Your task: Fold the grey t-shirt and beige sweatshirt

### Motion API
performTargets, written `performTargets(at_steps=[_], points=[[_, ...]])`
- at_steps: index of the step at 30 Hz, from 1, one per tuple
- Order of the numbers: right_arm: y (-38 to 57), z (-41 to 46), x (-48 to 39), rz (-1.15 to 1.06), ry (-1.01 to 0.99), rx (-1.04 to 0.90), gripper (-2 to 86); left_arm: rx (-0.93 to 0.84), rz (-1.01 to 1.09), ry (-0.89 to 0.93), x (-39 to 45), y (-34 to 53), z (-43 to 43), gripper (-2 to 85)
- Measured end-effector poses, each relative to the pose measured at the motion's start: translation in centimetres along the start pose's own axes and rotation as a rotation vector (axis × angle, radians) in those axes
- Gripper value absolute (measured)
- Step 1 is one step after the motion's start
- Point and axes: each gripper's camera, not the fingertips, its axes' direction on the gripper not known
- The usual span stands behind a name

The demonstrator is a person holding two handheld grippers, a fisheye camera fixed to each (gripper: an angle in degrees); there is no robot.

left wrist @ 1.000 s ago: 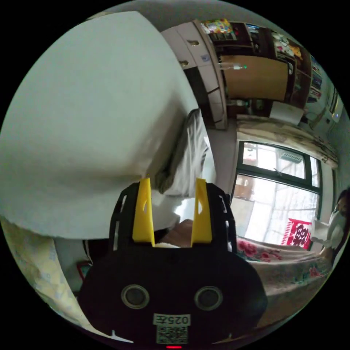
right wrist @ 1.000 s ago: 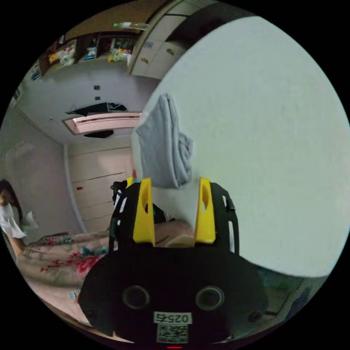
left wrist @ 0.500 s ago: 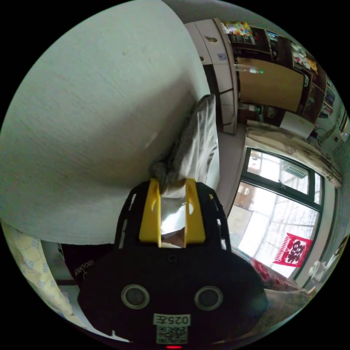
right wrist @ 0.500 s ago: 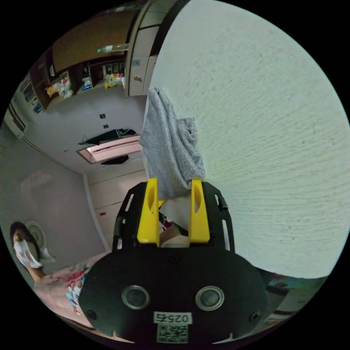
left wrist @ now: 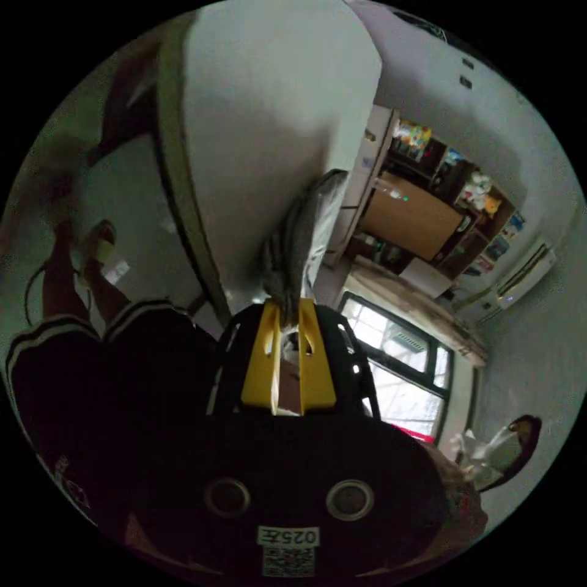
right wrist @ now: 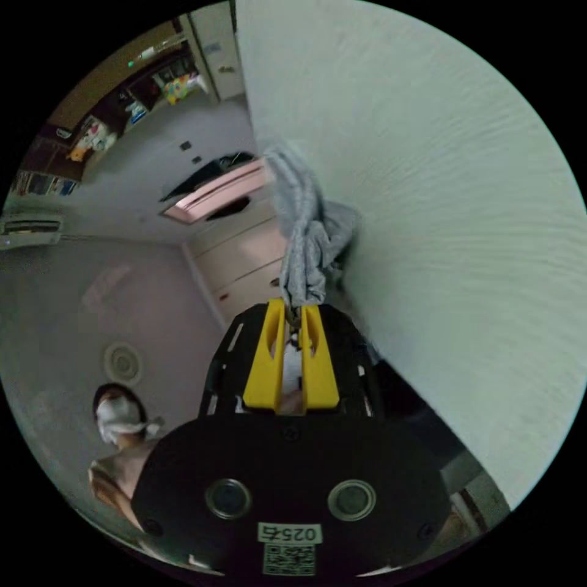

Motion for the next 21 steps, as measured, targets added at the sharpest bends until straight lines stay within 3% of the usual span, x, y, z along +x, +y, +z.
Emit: performTargets(at_steps=[2, 4, 11, 17, 21], points=[[-1.6, 2.1, -1.6, -0.044, -0.111, -0.157, 4.4, 0.091, 0.056, 0.156, 1.4, 4.4, -5.0, 0.2], [-2.8, 4.7, -3.2, -0.070, -0.132, -0.272, 4.4, 0.169, 0.117, 0.177, 3.1, 7.8, -9.2, 0.2], [-7.8, 20.7, -6.2, -0.084, -0.038, -0.676, 4.4, 0.597, 0.232, 0.293, 5.0, 22.4, -27.5, 0.1], [-9.0, 35.0, -1.9, 0.001, 0.081, -0.859, 4.4, 0.868, 0.143, 0.354, -0.1, 29.9, -40.4, 0.1], [-10.5, 40.2, 0.9, 0.051, 0.201, -0.880, 4.3, 0.934, 0.020, 0.434, -3.1, 31.2, -45.2, 0.1]])
